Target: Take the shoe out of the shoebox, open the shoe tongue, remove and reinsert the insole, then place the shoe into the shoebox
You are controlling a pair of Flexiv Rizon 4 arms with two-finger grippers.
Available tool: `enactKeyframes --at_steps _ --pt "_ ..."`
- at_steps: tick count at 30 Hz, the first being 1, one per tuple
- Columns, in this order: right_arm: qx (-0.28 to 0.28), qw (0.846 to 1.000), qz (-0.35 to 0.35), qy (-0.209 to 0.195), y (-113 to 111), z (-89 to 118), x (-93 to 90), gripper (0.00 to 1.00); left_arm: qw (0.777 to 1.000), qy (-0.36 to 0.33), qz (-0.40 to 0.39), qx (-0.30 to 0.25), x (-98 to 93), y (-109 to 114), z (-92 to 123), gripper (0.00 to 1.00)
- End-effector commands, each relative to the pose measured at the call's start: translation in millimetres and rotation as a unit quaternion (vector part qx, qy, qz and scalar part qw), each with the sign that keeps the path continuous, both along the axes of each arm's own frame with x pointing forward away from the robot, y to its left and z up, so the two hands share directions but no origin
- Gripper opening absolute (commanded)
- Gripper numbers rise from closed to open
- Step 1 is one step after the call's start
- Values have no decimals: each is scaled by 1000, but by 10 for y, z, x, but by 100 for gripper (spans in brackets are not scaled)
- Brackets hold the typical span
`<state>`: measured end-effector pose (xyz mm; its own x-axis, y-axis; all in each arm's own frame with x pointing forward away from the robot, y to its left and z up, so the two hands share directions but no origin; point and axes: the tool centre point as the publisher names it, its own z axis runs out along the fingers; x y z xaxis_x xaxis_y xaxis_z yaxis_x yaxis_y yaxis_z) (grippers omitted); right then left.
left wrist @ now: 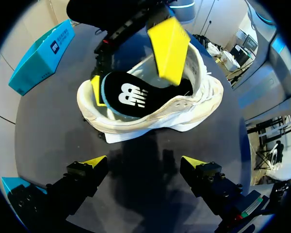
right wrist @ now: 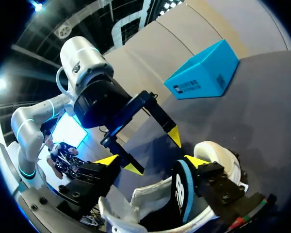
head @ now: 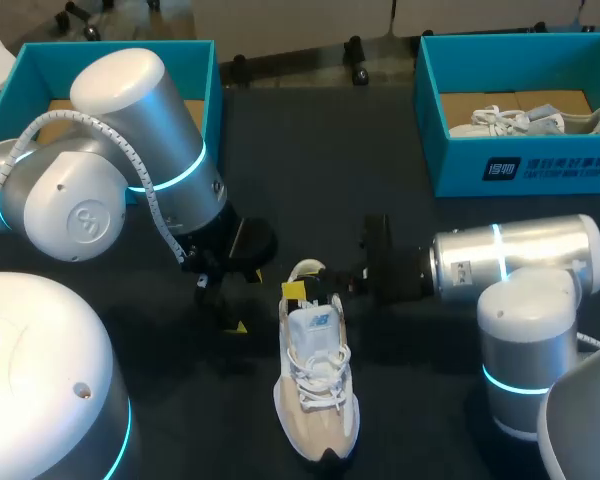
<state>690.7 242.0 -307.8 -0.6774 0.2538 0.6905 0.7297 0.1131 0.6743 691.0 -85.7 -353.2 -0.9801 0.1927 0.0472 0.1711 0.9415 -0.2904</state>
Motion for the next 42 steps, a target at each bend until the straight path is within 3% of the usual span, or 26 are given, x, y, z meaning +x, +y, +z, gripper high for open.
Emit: enactKeyframes --at_steps 1,12,23,35,42 --pt "-21 1000 7 6 -56 107 25 100 1000 -1 0 2 -6 1 9 100" --pt "-37 999 1 14 -160 196 -35 95 1000 -1 0 2 -6 1 9 100" --pt "-83 995 -40 32 -590 441 -222 93 1000 -1 0 2 -6 1 9 100" --pt "-149 976 -29 154 -904 612 -10 100 1000 -1 0 2 -6 1 9 100" --pt "-191 954 -23 228 -1045 646 147 100 1000 -1 0 2 -6 1 9 100"
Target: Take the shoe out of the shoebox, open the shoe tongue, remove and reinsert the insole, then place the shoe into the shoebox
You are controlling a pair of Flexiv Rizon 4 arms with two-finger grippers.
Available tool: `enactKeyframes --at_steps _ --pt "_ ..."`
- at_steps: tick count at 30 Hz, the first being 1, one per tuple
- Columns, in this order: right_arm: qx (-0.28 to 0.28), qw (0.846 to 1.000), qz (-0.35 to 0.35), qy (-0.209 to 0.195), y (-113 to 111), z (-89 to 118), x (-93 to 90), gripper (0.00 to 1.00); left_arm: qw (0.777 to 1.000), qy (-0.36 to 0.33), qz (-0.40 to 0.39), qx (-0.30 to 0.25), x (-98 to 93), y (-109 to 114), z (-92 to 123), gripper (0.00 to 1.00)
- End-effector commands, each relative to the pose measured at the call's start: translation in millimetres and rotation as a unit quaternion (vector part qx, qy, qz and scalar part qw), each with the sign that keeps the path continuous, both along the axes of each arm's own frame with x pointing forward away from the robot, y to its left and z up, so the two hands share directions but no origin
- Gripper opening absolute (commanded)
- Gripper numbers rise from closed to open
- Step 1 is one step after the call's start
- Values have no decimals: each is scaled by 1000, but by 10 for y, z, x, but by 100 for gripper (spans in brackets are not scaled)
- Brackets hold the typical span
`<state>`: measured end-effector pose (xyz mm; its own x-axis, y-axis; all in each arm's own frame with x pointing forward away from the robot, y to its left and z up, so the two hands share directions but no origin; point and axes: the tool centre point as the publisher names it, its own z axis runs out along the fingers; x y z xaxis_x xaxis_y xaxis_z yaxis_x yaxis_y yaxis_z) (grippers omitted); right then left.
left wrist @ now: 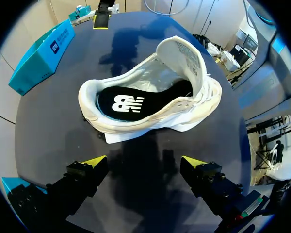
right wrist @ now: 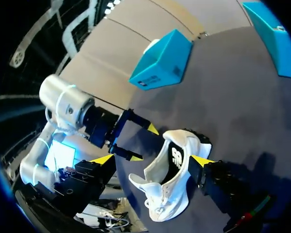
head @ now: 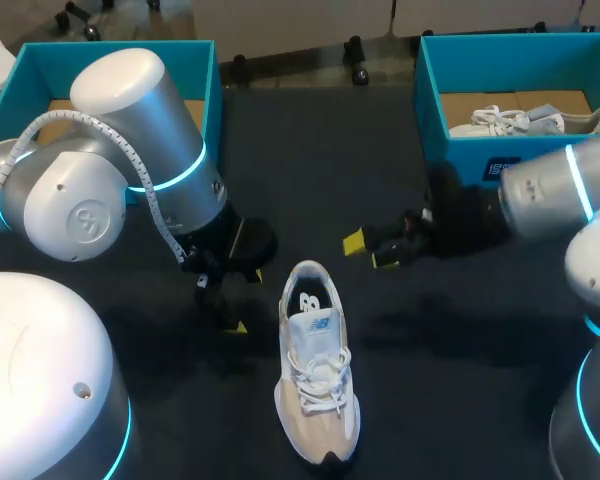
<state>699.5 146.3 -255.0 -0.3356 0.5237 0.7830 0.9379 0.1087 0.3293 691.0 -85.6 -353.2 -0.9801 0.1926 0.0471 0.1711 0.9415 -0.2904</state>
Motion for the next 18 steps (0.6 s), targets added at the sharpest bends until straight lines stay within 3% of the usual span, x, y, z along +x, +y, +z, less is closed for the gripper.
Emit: enactKeyframes --at_steps 1,7,18 --pt "-65 994 57 64 -101 126 79 100 1000 -1 0 2 -5 1 9 100" --pt "-128 986 18 103 -150 167 141 100 1000 19 -2 2 141 96 138 100" --pt "-128 986 18 103 -150 167 141 100 996 9 -74 -41 578 517 505 100"
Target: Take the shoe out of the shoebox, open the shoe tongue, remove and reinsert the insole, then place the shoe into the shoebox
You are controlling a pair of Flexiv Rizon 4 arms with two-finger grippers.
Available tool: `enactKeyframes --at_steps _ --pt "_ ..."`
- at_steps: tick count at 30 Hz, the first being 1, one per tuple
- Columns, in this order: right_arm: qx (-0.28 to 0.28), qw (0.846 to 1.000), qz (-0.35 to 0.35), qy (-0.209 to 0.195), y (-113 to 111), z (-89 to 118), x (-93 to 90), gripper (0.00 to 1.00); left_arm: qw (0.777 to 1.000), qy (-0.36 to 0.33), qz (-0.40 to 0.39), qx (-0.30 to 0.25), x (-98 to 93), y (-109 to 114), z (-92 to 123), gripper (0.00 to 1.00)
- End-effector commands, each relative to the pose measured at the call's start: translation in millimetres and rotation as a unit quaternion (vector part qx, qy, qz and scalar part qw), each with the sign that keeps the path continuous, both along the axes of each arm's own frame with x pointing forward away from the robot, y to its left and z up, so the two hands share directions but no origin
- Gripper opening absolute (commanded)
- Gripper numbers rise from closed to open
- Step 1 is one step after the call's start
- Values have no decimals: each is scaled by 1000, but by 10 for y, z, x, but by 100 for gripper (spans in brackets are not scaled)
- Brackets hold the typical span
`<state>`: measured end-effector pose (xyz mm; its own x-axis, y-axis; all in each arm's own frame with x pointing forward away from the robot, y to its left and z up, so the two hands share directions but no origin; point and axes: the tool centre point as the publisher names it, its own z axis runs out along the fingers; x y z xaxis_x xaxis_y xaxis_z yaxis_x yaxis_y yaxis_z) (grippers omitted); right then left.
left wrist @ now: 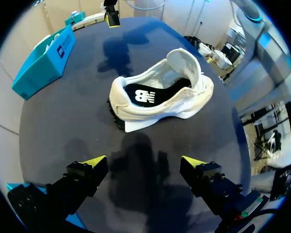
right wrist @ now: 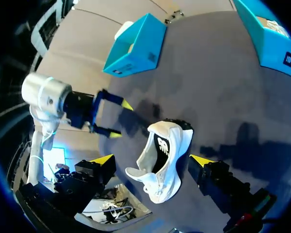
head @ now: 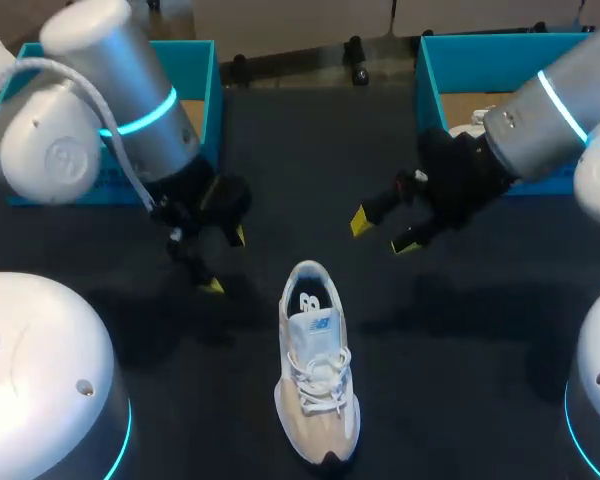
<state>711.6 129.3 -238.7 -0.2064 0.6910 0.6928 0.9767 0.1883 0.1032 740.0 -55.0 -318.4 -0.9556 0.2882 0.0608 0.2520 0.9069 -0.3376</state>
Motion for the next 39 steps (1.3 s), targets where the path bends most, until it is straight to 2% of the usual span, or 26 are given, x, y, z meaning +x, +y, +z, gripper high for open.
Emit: enactKeyframes --at_steps 1,5,10,17,23,24,25,26,28,36,38,39 --pt "-17 1000 12 9 90 -54 60 100 999 -4 -40 -19 125 232 178 100" --pt "-64 997 30 16 226 -81 141 100 997 -21 -70 -20 237 314 234 100" --pt "-138 990 35 3 362 61 176 100 996 -38 -81 -13 353 428 313 100" --pt "-185 982 37 -20 490 166 252 100 995 -50 -87 5 515 597 415 100" --pt "-214 976 19 -35 562 166 216 100 995 -48 -85 10 738 760 569 100" --pt "-221 975 11 -35 585 163 202 80 995 -48 -85 10 772 791 591 100" --pt "-227 973 3 -35 607 155 186 49 995 -50 -84 12 813 821 616 100" --pt "-231 972 -1 -40 630 148 167 40 995 -50 -83 12 856 853 639 100" --pt "-247 968 -16 -38 680 121 133 1 995 -53 -78 16 927 916 674 100" --pt "-290 953 -87 -28 872 -48 28 0 996 -53 -74 25 1166 1107 768 100" --pt "-305 945 -117 -8 902 -89 28 0 996 -52 -74 27 1196 1122 781 100" --pt "-313 941 -126 16 913 -141 43 0 996 -52 -74 27 1196 1122 781 100"
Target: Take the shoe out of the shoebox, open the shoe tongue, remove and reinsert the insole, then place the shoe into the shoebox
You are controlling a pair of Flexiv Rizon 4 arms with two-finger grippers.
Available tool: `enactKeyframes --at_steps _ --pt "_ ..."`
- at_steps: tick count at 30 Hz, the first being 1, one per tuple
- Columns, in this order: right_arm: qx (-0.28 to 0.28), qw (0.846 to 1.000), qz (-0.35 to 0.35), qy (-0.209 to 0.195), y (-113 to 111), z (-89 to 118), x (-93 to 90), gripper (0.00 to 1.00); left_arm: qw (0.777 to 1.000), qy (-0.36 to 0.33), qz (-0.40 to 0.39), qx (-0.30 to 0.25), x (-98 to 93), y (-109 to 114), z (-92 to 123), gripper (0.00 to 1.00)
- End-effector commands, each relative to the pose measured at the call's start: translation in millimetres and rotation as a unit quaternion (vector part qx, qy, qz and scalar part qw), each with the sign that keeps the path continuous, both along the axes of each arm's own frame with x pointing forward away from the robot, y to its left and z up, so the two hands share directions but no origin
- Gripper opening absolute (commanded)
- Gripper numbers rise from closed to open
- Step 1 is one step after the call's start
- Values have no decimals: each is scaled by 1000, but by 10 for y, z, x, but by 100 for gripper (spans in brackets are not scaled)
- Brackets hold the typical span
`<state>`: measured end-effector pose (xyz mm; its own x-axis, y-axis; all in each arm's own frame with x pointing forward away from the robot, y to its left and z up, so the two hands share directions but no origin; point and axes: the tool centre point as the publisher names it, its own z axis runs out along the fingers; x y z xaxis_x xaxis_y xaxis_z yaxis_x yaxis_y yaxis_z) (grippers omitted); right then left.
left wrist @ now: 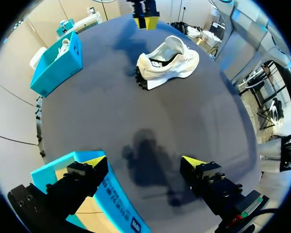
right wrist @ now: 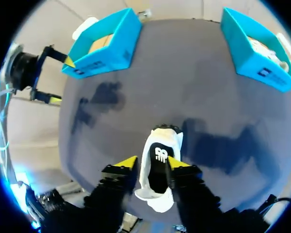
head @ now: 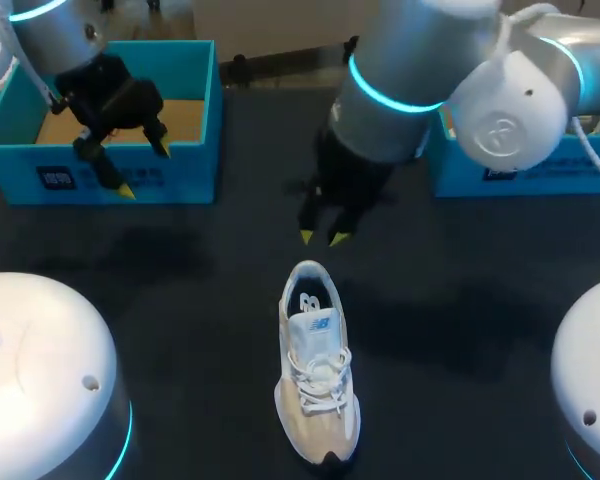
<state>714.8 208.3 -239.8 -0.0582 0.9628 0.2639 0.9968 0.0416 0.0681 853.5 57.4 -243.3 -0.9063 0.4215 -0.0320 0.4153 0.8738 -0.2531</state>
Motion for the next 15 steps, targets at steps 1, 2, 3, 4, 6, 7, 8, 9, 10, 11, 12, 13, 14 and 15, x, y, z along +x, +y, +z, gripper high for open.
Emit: enactKeyframes --at_steps 1,2,3,4,6,7,8,9,10,11,12,13,14,15 --pt "-66 997 -42 24 122 -129 11 0 1000 7 -2 3 61 -2 30 100" --pt "-66 997 -42 24 122 -129 11 0 1000 7 -2 3 61 -2 30 100" --pt "-66 997 -42 24 122 -129 11 0 1000 7 -2 3 61 -2 30 100" --pt "-66 997 -42 24 122 -129 11 0 1000 7 -2 3 61 -2 30 100" --pt "-66 997 -42 24 122 -129 11 0 1000 7 -2 3 61 -2 30 100" --pt "-66 997 -42 24 122 -129 11 0 1000 7 -2 3 61 -2 30 100" --pt "-66 997 -42 24 122 -129 11 0 1000 7 -2 3 61 -2 30 100" --pt "-66 997 -42 24 122 -129 11 0 1000 7 -2 3 61 -2 30 100" --pt "-66 997 -42 24 122 -129 11 0 1000 7 -2 3 61 -2 30 100" --pt "-66 997 -42 24 122 -129 11 0 1000 7 -2 3 61 -2 30 100" --pt "-66 997 -42 24 122 -129 11 0 1000 7 -2 3 61 -2 30 100" --pt "-69 996 -51 22 137 -162 5 0 1000 7 -2 3 61 -2 30 100" --pt "-72 996 -54 12 149 -185 -16 0 1000 7 -2 3 61 -2 30 100" --pt "-76 995 -61 7 161 -224 -45 0 1000 7 -2 3 61 -2 30 100"
